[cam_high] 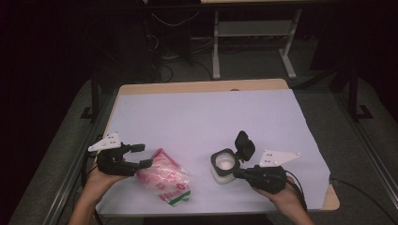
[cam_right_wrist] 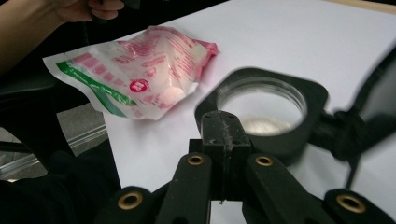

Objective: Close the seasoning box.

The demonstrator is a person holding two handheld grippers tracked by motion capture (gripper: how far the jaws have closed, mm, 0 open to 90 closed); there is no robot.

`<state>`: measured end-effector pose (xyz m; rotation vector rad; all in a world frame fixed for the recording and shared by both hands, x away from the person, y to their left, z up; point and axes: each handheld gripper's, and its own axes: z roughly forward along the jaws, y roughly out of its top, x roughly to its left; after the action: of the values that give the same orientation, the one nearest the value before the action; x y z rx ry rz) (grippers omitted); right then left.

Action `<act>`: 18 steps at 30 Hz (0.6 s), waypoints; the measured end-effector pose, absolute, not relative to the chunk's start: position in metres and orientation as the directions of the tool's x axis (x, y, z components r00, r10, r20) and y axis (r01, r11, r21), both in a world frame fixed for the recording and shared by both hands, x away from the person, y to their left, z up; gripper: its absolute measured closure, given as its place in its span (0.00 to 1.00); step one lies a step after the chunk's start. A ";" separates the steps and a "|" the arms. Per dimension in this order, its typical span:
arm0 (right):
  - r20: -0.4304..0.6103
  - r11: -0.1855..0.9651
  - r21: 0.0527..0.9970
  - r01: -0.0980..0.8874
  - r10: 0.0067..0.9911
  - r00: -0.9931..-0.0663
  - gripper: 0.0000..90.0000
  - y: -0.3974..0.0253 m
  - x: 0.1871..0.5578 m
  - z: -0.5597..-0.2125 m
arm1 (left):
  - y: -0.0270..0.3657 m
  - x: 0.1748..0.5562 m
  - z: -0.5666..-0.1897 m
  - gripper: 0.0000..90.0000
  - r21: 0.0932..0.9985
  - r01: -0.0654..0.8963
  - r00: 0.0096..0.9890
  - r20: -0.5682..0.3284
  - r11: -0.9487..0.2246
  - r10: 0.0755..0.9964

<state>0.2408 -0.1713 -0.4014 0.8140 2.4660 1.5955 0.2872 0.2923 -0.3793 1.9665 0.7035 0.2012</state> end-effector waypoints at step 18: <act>0.191 0.234 0.871 0.432 0.649 -0.737 1.00 -0.237 0.256 -0.404 | 0.310 0.297 -0.397 0.15 0.856 0.415 0.721 -0.103 -0.308 0.685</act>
<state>0.2563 -0.2369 -0.4040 1.0219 2.2932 1.5095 0.2973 0.3100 -0.3971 1.9459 0.8445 0.3467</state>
